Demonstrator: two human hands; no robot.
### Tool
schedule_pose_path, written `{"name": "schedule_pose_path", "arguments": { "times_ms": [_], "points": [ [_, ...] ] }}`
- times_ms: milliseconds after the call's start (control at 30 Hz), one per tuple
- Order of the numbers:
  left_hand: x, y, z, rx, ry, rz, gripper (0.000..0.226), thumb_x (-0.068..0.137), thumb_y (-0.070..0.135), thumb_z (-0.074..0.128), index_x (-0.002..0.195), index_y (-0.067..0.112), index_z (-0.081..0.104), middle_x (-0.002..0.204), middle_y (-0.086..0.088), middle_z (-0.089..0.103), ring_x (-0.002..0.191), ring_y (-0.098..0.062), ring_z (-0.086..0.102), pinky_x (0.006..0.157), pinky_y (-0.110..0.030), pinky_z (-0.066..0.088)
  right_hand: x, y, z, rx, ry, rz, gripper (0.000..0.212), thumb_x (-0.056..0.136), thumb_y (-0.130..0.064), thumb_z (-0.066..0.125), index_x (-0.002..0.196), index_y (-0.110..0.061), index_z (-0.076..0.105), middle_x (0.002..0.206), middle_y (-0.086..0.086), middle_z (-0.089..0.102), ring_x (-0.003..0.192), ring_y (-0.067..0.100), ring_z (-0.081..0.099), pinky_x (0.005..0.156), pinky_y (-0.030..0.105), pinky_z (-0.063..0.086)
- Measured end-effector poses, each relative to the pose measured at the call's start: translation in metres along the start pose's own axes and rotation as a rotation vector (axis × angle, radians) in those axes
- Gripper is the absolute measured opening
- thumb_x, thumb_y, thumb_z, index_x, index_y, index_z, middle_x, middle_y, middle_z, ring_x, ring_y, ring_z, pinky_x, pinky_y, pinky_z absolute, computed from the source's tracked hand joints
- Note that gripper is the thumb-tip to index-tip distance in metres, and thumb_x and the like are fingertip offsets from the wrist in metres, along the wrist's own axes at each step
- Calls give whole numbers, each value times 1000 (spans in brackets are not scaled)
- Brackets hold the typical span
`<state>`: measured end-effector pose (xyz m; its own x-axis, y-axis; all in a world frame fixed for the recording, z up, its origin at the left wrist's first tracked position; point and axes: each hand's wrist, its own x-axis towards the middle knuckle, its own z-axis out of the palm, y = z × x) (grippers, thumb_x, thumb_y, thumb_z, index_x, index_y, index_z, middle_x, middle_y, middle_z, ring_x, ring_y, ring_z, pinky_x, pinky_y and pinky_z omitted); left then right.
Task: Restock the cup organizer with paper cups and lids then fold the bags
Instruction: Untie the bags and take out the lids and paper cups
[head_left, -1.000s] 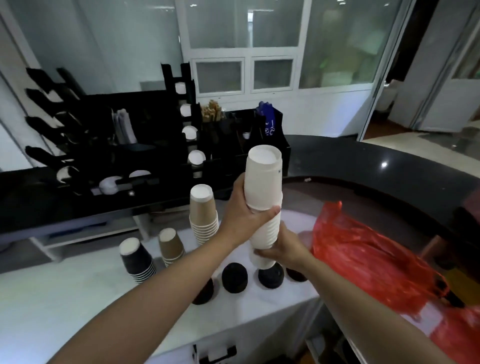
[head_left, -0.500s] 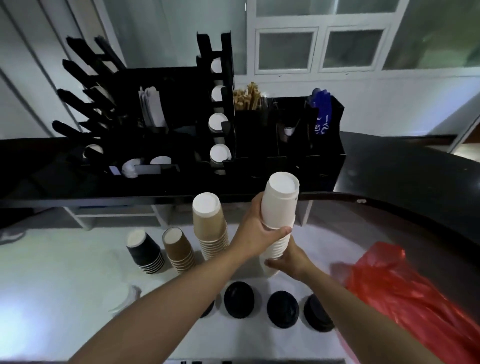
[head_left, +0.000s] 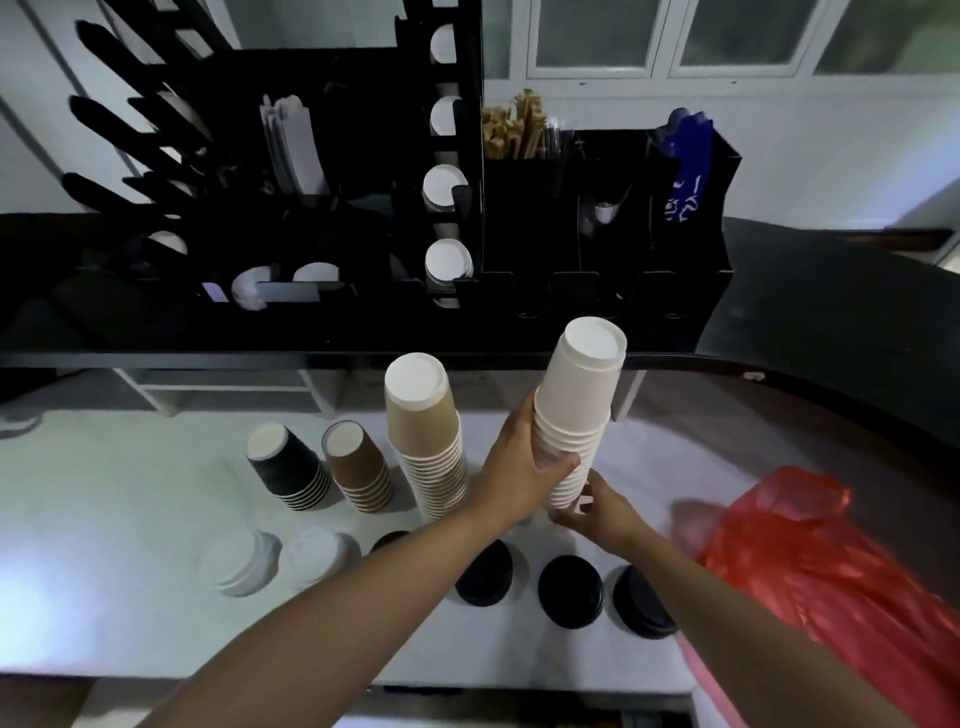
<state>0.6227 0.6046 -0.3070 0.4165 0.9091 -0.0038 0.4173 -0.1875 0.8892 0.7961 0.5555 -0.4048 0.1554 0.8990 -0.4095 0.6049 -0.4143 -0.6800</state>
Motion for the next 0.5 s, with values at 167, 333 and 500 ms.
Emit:
{"name": "schedule_pose_path", "arguments": {
  "times_ms": [167, 333, 500],
  "points": [
    [-22, -31, -9, 58, -18, -99, 75, 94, 44, 66, 156, 24, 29, 153, 6, 38, 133, -8, 46, 111, -33, 42, -16, -7, 5, -198, 158, 141, 34, 95, -33, 65, 118, -8, 67, 112, 10, 72, 104, 27, 65, 90, 32, 48],
    [-59, -60, -38, 160, -114, 61, 28, 103, 34, 53, 84, 14, 60, 83, -1, 60, 77, -15, 55, 74, -34, 46, -47, -26, 38, -53, 257, 182, 21, 92, -13, 56, 79, -4, 69, 80, 10, 73, 77, 24, 66, 70, 31, 49],
    [-105, -96, -97, 367, -247, 71, 45, 104, 43, 33, 75, 13, 52, 82, -9, 59, 77, -26, 55, 70, -41, 48, -68, -76, 97, -29, 214, 141, 23, 92, -14, 55, 76, -4, 67, 73, 7, 71, 70, 23, 63, 63, 29, 47]
  ]
}}
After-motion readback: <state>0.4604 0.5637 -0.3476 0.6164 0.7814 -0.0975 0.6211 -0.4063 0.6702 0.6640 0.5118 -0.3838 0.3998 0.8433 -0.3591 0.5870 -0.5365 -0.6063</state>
